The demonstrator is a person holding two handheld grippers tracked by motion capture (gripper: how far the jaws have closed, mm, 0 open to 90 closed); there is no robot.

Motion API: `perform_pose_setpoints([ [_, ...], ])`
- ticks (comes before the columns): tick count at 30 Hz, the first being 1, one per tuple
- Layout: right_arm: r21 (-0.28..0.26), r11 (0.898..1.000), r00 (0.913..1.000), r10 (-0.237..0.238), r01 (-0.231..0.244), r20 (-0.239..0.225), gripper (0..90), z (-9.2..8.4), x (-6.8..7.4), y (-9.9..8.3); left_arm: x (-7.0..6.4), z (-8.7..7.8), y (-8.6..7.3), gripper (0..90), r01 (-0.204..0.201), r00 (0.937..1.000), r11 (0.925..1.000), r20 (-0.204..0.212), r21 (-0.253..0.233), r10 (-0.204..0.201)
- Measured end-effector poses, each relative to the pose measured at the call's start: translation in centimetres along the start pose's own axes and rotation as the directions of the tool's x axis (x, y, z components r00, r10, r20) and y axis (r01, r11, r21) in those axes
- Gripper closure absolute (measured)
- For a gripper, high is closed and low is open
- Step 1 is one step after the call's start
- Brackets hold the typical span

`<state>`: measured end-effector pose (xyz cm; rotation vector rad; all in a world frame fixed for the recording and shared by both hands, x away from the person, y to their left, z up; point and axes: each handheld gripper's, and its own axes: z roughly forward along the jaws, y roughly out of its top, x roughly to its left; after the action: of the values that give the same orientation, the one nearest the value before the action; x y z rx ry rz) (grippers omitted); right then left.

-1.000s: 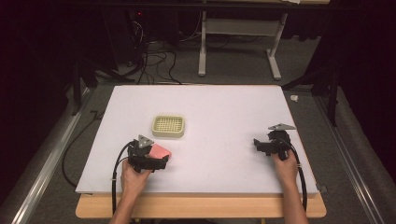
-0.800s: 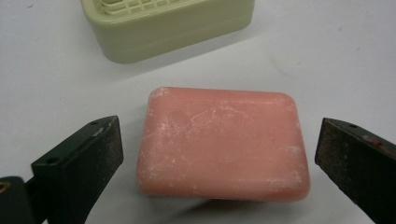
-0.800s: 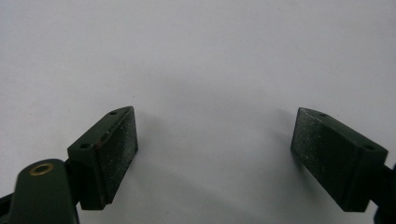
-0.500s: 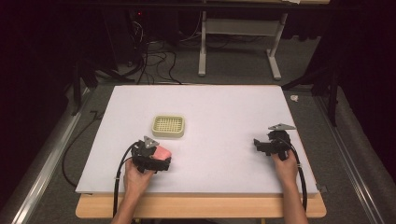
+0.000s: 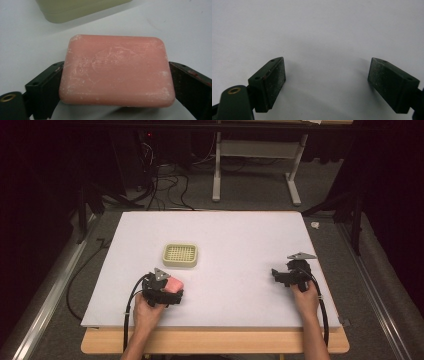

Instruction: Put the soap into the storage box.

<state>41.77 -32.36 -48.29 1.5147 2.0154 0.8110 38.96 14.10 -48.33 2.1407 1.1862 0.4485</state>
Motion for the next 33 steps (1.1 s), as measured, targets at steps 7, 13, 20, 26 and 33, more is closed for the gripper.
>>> perform_pose_setpoints([
  [7,0.000,1.000,1.0000,-0.001,0.001,0.000,15.2,0.0,0.0,0.0,0.1,-0.2,0.0,13.6,0.005,1.0000,1.0000,0.001,-0.001,-0.005],
  [13,0.000,1.000,1.0000,0.000,0.000,0.000,15.2,0.0,0.0,0.0,0.1,-0.3,0.1,13.7,0.004,1.0000,1.0000,0.003,0.007,-0.004],
  [20,0.000,1.000,1.0000,-0.001,0.001,0.000,15.2,0.0,0.0,0.0,0.2,-0.5,0.3,13.8,0.004,1.0000,0.9999,0.006,0.009,-0.004],
  [26,0.000,1.000,1.0000,-0.001,0.001,0.000,15.2,0.0,0.0,0.0,0.0,-1.2,0.8,13.8,-0.015,0.9999,0.9999,0.005,-0.007,0.015],
  [33,0.000,1.000,1.0000,-0.001,0.001,0.000,15.2,0.0,0.0,0.0,-0.2,-1.7,1.3,13.8,-0.032,0.9995,0.9993,0.000,-0.019,0.032],
])
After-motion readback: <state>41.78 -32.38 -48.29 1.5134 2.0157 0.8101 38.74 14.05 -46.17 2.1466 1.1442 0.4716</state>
